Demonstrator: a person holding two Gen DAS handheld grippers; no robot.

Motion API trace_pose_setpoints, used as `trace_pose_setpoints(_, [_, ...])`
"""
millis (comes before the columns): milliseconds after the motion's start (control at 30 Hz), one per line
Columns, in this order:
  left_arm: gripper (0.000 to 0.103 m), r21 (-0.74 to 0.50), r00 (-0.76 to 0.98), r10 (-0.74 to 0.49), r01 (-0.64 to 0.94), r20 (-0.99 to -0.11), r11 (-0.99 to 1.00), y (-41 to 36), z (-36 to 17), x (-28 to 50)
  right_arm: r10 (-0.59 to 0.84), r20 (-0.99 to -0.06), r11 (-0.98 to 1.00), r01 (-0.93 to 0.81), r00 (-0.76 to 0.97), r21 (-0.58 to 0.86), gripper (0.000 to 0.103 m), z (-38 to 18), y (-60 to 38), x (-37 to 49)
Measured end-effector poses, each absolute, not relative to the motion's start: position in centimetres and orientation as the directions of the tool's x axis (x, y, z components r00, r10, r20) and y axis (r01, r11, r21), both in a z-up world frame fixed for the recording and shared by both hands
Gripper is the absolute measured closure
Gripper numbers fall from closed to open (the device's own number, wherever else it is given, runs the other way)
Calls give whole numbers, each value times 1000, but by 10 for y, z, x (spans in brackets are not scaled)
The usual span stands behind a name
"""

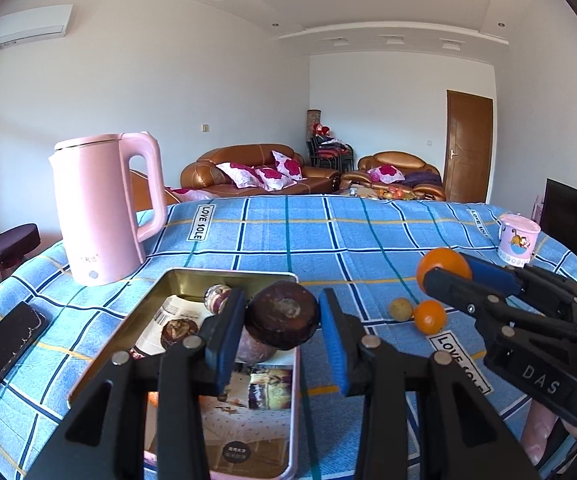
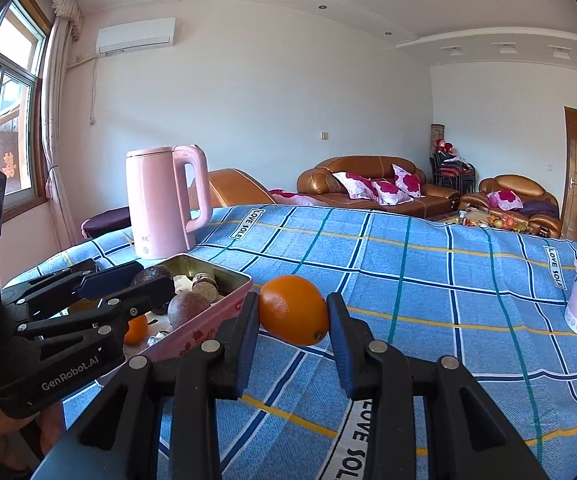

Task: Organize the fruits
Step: 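Carry the brown cake with the left tool over the tin while the right tool carries the orange there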

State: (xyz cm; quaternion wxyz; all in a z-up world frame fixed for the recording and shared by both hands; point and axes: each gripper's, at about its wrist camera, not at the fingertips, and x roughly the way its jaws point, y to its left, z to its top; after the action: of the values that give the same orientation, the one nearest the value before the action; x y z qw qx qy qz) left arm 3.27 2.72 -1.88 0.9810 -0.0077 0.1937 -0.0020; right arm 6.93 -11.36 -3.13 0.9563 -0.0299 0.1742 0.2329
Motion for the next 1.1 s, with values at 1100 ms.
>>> trace_pose_setpoints(1100, [63,-33,895,144,-174,-422,984,107,-23,24,549,-380,795,-605,744,-34,67,-30,-26,66])
